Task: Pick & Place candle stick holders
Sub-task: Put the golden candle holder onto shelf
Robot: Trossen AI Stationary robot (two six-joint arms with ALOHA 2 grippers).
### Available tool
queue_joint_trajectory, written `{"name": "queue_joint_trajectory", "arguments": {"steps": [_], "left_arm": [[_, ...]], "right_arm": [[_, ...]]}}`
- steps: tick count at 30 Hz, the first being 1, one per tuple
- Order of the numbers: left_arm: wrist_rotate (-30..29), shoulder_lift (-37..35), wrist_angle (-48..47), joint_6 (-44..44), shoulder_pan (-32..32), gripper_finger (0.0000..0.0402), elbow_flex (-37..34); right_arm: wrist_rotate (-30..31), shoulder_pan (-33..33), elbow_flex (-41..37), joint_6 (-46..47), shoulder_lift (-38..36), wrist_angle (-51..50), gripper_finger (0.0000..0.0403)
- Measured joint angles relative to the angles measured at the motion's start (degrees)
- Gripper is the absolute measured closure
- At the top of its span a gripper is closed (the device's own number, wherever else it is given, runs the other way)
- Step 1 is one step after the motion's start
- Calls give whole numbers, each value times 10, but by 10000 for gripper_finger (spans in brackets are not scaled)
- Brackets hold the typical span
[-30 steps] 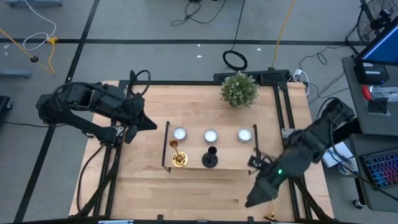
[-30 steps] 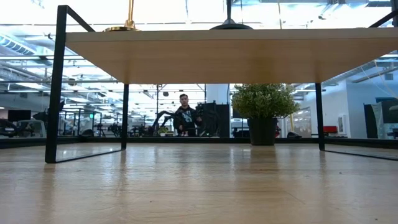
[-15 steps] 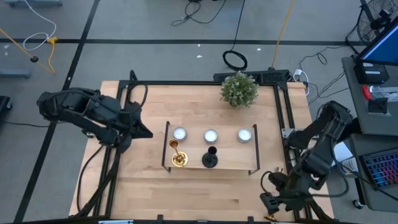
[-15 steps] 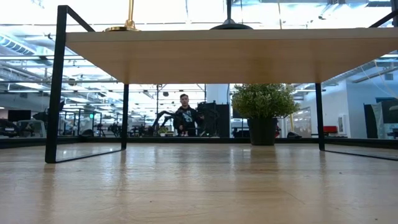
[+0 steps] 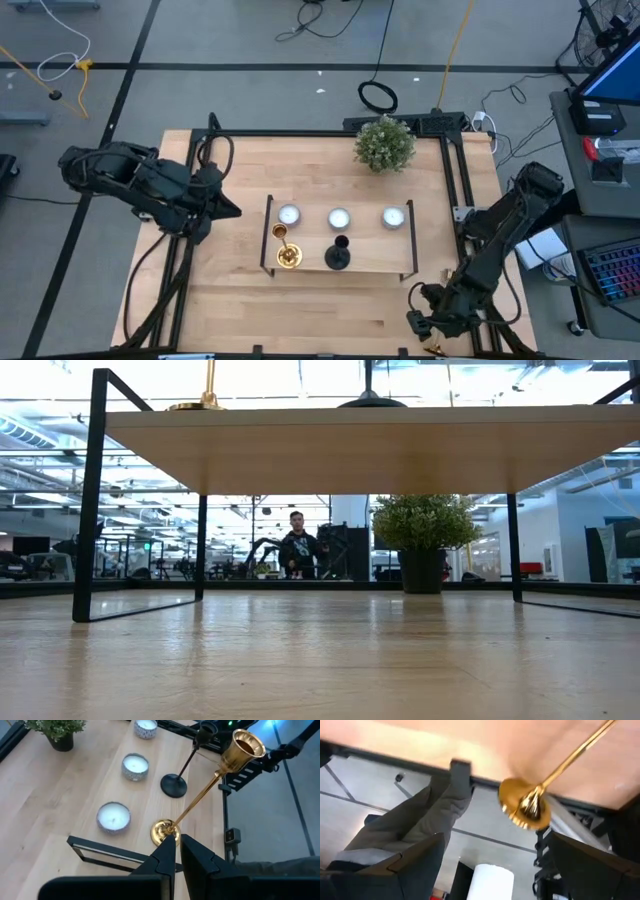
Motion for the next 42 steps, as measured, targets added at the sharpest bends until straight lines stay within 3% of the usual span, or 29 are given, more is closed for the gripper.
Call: {"name": "queue_joint_trajectory", "arguments": {"steps": [8,23,29,42], "left_arm": [[-1,-11,0,-12,0,371,0],[0,-11,-5,-33,0,371,0],[0,-11,-7,-43,0,371,0],[11,-11,-7,-48,0,371,0]], "right_arm": [[-58,20,-48,7,-4,-2,51],[6,33,-111,1,-4,-4,53],[46,33,-132,-9,-4,-6,85],[50,35,-140,-20,0,-4,165]]}}
